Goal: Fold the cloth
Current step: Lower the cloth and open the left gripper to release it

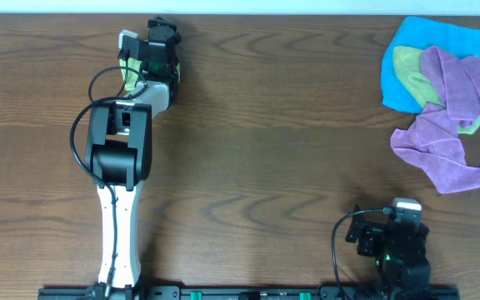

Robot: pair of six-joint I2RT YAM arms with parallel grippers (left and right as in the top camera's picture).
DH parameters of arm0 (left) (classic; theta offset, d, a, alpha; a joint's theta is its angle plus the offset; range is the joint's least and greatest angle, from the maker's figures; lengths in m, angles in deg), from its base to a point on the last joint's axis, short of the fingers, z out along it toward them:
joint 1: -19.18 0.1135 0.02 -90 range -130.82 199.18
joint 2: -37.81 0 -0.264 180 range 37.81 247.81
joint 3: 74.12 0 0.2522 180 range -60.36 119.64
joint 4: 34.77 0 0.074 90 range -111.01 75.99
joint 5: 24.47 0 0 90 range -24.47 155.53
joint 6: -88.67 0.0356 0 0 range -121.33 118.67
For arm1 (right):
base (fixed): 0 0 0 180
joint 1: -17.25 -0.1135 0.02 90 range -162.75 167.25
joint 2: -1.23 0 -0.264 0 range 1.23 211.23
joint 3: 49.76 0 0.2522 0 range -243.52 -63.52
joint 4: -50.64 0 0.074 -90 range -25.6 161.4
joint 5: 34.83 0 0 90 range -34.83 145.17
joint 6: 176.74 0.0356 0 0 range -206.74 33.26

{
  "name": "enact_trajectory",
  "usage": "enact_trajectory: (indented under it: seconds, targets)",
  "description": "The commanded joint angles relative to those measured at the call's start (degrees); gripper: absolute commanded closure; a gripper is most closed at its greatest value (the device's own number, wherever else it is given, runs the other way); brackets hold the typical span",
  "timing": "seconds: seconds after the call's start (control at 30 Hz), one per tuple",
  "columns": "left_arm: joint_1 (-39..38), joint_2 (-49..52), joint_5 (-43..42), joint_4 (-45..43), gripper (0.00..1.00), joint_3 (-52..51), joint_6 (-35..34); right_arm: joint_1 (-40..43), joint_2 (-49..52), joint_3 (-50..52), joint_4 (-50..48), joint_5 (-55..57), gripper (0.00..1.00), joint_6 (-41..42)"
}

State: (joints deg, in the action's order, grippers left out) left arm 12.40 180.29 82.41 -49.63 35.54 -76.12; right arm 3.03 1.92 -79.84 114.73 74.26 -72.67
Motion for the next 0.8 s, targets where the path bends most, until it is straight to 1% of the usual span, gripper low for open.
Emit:
enact_trajectory:
  seconds: [0.0, 0.1, 0.13, 0.17, 0.2, 0.23, 0.27, 0.33, 0.57, 0.6, 0.7, 0.77]
  targets:
    - [0.79, -0.09, -0.42, 1.77, 0.05, -0.15, 0.24, -0.81, -0.33, 0.24, 0.09, 0.35, 0.01, 0.68]
    - [0.81, -0.09, -0.17, 1.53, 0.05, -0.15, 0.09, -0.81, -0.33, 0.24, 0.09, 0.35, 0.01, 0.68]
    - [0.98, -0.15, -0.33, 0.2, 0.05, -0.15, 0.31, -0.81, -0.33, 0.24, 0.09, 0.35, 0.01, 0.68]
    - [1.16, -0.52, -0.9, -1.86, 0.05, -0.15, 1.6, -0.81, -0.33, 0.24, 0.09, 0.35, 0.01, 0.68]
    - [1.33, -0.9, -1.9, -5.64, 0.05, -0.15, 5.03, -0.81, -0.33, 0.24, 0.09, 0.35, 0.01, 0.68]
    - [1.53, -1.29, -2.6, -8.09, 0.05, -0.15, 6.75, -0.81, -0.33, 0.24, 0.09, 0.35, 0.01, 0.7]
    - [1.79, -1.86, -3.39, -10.08, 0.05, -0.15, 7.74, -0.81, -0.33, 0.24, 0.09, 0.35, 0.01, 0.68]
    - [1.97, -3.63, -4.46, -10.84, 0.05, -0.15, 8.0, -0.81, -0.33, 0.24, 0.09, 0.35, 0.01, 0.7]
    - [0.92, -7.08, -11.34, -8.02, 0.05, -0.15, 7.76, -0.81, -0.33, 0.24, 0.09, 0.35, 0.01, 0.68]
    - [0.5, -7.06, -12.31, -6.91, 0.05, -0.15, 6.23, -0.81, -0.33, 0.24, 0.09, 0.37, 0.01, 0.7]
    - [-0.7, -7.06, -14.62, -0.31, 0.05, -0.15, 2.69, -0.81, -0.33, 0.24, 0.09, 0.37, 0.01, 0.68]
    - [-1.31, -7.06, -15.02, 7.06, 0.05, -0.15, 1.64, -0.81, -0.33, 0.24, 0.09, 0.35, 0.01, 0.68]
